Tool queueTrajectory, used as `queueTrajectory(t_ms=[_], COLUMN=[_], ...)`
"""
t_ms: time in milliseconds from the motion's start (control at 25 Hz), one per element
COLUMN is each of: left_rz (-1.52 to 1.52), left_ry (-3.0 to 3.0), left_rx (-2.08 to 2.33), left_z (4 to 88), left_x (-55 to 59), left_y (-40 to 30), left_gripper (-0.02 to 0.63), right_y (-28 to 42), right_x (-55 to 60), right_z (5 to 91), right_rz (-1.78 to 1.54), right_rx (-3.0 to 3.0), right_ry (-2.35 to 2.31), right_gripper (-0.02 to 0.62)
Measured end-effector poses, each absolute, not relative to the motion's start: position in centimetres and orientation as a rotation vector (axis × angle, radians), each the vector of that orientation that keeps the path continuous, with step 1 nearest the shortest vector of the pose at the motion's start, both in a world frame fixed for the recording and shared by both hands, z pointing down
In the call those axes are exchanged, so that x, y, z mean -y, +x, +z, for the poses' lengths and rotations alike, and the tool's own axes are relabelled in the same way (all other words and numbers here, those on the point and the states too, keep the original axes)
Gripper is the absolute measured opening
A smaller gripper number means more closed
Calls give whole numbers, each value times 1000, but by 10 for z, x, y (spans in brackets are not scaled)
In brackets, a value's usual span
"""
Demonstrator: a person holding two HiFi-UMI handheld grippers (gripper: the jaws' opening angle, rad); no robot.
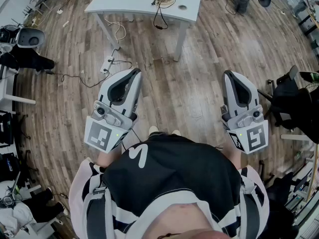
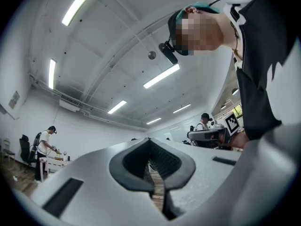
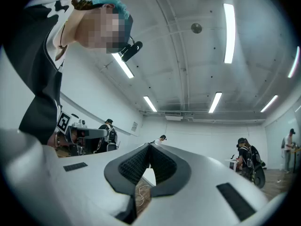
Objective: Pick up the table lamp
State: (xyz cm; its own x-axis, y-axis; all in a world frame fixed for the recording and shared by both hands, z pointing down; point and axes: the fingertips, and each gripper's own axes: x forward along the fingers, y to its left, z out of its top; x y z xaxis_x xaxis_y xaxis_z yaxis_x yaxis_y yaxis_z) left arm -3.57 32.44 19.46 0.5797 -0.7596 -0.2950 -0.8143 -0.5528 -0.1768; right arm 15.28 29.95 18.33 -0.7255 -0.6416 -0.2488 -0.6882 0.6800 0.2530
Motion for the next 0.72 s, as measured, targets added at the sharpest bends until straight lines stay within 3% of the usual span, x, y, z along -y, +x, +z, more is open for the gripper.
queueTrajectory(t_ms=[720], left_rz=[253], left_ry=[-2532], left_rx=[-1340], left_z=[200], left_x=[-329], left_y=[-64], left_gripper=[0], right_y=[125], right_x=[-292], right_z=[192], right_rz=[404], right_rx=[-2773], right_ry=[-1121], right_gripper=[18])
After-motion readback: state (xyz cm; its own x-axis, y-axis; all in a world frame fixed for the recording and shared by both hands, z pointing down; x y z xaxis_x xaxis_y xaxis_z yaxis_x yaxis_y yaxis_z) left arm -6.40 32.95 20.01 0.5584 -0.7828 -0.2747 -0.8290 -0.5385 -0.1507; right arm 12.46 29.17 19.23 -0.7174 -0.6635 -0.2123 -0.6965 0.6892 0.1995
